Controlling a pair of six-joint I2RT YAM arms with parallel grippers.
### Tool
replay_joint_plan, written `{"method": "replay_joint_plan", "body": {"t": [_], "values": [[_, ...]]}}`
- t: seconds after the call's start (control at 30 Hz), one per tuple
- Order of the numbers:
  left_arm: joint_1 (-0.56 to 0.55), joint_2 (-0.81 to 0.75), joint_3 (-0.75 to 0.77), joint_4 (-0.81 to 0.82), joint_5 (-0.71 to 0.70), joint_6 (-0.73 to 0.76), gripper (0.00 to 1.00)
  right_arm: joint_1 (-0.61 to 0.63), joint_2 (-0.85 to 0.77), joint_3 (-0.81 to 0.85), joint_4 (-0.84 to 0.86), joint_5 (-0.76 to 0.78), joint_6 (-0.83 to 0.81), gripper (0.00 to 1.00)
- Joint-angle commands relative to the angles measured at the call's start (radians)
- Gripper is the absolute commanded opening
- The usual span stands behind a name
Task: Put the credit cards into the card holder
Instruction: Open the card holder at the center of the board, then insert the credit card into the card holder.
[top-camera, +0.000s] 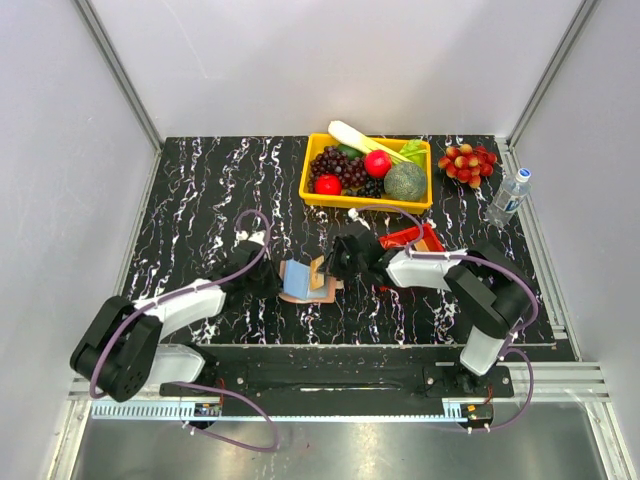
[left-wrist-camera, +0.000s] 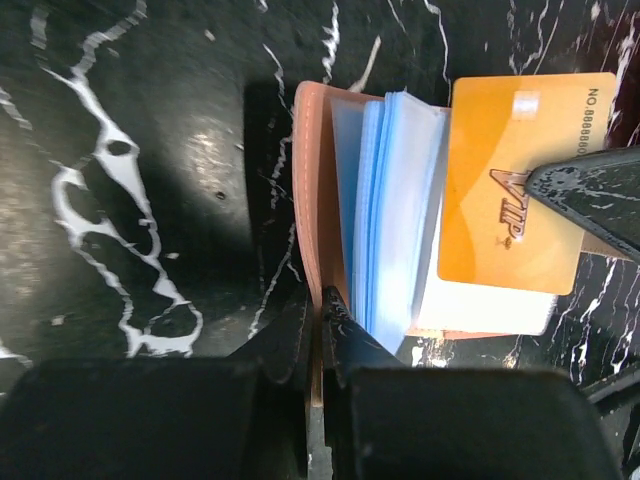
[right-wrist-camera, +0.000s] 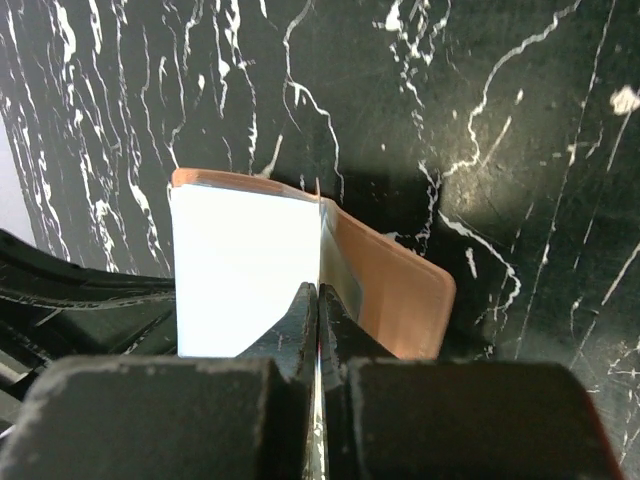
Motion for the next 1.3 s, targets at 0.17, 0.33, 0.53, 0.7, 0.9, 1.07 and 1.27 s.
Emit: {"method": "replay_joint_plan", "body": {"t": [0.17, 0.33, 0.53, 0.7, 0.9, 1.07, 1.27], "values": [[-0.076, 0.083, -0.045, 0.124, -0.002, -0.131, 0.00, 0.027, -0.079, -0.125, 0.179, -0.036, 0.003, 0.00], [-0.088, 0.075, -0.048, 0.116, -0.022, -0.151, 0.03, 0.030, -0.075, -0.172, 0.268, -0.033, 0.038, 0.00], [-0.088, -0.009, -0.043, -0.002, -0.138, -0.122, 0.59, 0.032, -0.024, -0.160, 0.252, -0.031, 0.066, 0.00], [-0.083, -0.147, -0.037, -0.146, -0.261, -0.097, 0.70, 0.030, -0.007, -0.123, 0.123, 0.040, 0.061, 0.00], [-0.083, -0.308, -0.067, -0.134, -0.285, -0.128, 0.82, 0.032, 0.019, -0.100, 0.101, 0.023, 0.049, 0.00], [-0.083, -0.348, -0.114, -0.002, -0.206, -0.128, 0.89, 0.032, 0.018, -0.091, 0.096, 0.019, 0.041, 0.00], [-0.083, -0.239, -0.111, 0.173, -0.097, -0.130, 0.94, 0.032, 0.018, -0.077, 0.086, 0.013, 0.029, 0.00]]}}
